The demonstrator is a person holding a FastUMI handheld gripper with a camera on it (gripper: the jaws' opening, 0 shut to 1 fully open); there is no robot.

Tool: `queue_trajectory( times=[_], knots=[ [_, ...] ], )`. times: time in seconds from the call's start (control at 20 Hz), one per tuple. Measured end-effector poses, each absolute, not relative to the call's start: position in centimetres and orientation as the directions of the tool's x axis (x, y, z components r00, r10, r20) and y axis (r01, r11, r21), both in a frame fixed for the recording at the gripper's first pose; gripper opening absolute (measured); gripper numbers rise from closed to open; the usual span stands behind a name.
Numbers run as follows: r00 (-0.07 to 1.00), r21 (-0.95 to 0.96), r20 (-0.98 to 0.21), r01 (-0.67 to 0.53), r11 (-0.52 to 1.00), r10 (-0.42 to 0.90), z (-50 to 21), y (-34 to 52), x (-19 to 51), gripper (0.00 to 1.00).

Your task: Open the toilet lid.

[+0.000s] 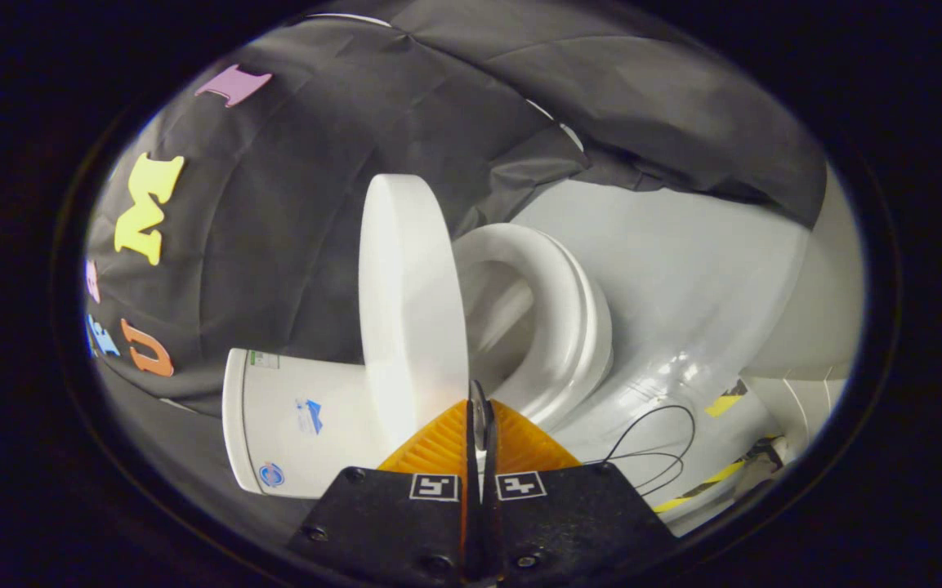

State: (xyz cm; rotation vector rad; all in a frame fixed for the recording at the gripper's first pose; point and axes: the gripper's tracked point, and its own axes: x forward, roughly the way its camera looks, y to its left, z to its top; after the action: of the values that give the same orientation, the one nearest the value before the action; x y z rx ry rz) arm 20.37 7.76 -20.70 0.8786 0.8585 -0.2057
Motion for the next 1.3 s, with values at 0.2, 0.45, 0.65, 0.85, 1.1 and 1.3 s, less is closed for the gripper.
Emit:
queue_trajectory(
  times=[0.2,0.45,0.65,0.85,1.1,1.3],
  knots=[
    [0.658,0.578,-0.735,0.479,0.661,0.165,-19.2,8.8,20.8,0.04],
    [0.661,0.549,-0.734,0.439,0.712,0.159,-17.4,10.4,21.1,0.04],
    [0.663,0.530,-0.734,0.422,0.735,0.149,-16.6,11.3,21.1,0.04],
    [0.665,0.515,-0.733,0.403,0.757,0.144,-15.6,12.3,21.0,0.04],
    [0.672,0.484,-0.729,0.371,0.792,0.130,-14.3,14.0,21.2,0.04],
    [0.671,0.456,-0.731,0.352,0.817,0.119,-13.4,15.3,21.1,0.04]
  ],
)
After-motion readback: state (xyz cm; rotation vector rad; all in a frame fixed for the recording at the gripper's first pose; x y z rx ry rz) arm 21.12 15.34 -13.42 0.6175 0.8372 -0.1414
